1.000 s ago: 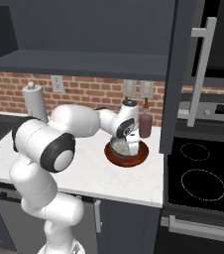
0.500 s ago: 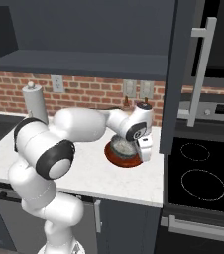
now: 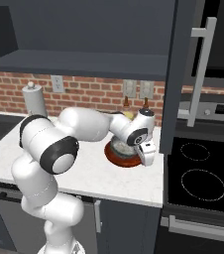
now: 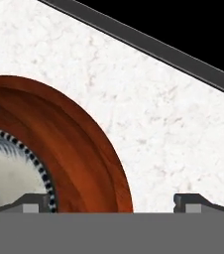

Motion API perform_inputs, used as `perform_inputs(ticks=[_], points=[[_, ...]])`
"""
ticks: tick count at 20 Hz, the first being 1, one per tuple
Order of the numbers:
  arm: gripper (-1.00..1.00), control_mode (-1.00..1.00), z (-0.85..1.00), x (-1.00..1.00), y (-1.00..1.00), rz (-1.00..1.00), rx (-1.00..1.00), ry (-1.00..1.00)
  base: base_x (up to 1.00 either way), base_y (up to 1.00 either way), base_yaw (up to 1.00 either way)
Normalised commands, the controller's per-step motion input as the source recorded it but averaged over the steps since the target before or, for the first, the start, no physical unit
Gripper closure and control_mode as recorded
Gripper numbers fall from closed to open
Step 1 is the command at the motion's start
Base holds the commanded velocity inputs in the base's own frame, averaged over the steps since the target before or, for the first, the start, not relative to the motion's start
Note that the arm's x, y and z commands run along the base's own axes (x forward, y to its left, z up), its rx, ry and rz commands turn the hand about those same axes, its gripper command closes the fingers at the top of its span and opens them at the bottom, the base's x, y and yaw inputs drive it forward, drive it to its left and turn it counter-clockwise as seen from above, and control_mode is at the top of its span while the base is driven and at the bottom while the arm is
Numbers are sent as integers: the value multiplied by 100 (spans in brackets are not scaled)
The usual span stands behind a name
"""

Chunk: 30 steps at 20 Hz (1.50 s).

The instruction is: Pick up the bowls on the counter and stack them on top of one another in the open cabinet. Place the smaller bowl on top of the larger bowl.

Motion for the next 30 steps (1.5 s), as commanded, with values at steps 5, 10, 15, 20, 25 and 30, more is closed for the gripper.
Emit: perform_inputs(ticks=[5, 10, 15, 20, 25, 30], points=[[-100, -100, -45, 0, 0, 9, 0, 0, 0, 0, 0], [-100, -100, -32, 5, 0, 7, 0, 0, 0, 0, 0], [100, -100, -19, 11, 0, 4, 0, -1, 0, 0, 0], [100, -100, 0, 2, 0, 0, 0, 0, 0, 0, 0], [100, -100, 22, 0, 0, -2, 0, -3, 0, 0, 0], [100, -100, 97, -19, 0, -11, 0, -17, 0, 0, 0]])
